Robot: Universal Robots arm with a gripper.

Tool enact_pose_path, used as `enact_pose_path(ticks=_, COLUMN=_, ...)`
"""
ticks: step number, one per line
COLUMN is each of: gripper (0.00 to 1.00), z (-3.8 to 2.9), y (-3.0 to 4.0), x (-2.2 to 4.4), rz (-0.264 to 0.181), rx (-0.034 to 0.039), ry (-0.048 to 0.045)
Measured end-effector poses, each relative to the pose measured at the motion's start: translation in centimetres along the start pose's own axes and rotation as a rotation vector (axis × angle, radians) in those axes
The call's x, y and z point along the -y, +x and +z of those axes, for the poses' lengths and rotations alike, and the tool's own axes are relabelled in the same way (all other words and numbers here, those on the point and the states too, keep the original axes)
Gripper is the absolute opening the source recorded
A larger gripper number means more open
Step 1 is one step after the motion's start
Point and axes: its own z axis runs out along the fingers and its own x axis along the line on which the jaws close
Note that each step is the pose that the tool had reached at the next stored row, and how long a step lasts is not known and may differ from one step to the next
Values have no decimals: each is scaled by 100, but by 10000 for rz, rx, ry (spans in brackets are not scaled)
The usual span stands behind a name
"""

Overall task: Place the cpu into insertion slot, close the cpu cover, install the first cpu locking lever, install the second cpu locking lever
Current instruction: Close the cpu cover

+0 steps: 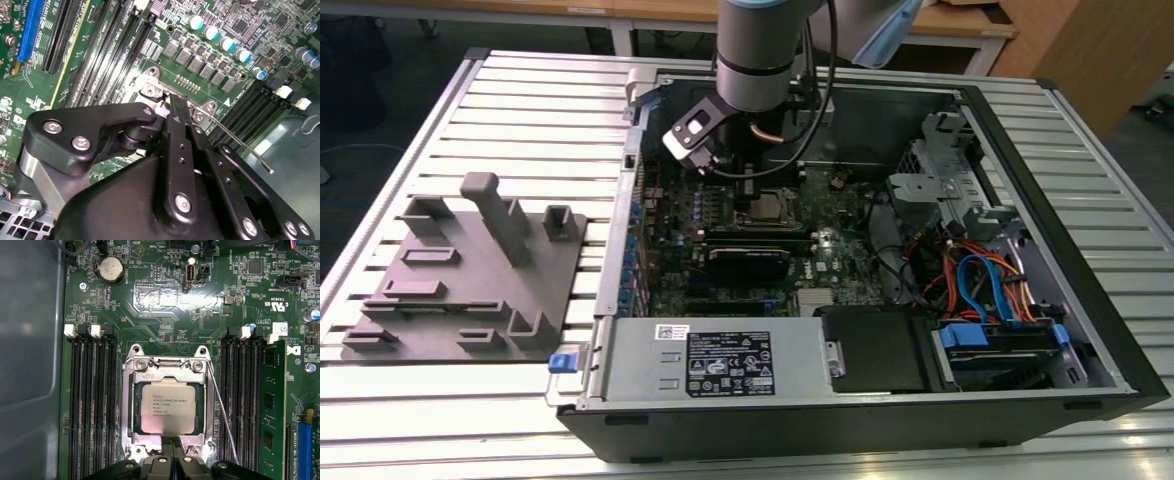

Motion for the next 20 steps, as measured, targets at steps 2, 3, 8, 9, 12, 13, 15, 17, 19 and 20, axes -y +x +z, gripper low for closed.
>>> enact_pose_path(ticks=2, gripper=10, z=1, y=0, x=0, rz=-5, rx=-2, ry=0)
enact_pose_path(ticks=3, gripper=10, z=1, y=0, x=0, rz=-7, rx=-1, ry=2)
enact_pose_path(ticks=8, gripper=10, z=8, y=-1, x=3, rz=-22, rx=-14, ry=2)
enact_pose_path(ticks=9, gripper=10, z=8, y=0, x=5, rz=-23, rx=-23, ry=1)
enact_pose_path(ticks=12, gripper=10, z=7, y=0, x=7, rz=-29, rx=-39, ry=-2)
enact_pose_path(ticks=13, gripper=10, z=4, y=0, x=7, rz=-30, rx=-41, ry=-3)
enact_pose_path(ticks=15, gripper=10, z=-6, y=0, x=8, rz=-33, rx=-40, ry=0)
enact_pose_path(ticks=17, gripper=10, z=-30, y=0, x=7, rz=-33, rx=-38, ry=-1)
enact_pose_path(ticks=19, gripper=10, z=-64, y=0, x=8, rz=-34, rx=-47, ry=-1)
enact_pose_path(ticks=20, gripper=10, z=-80, y=0, x=7, rz=-36, rx=-56, ry=-1)
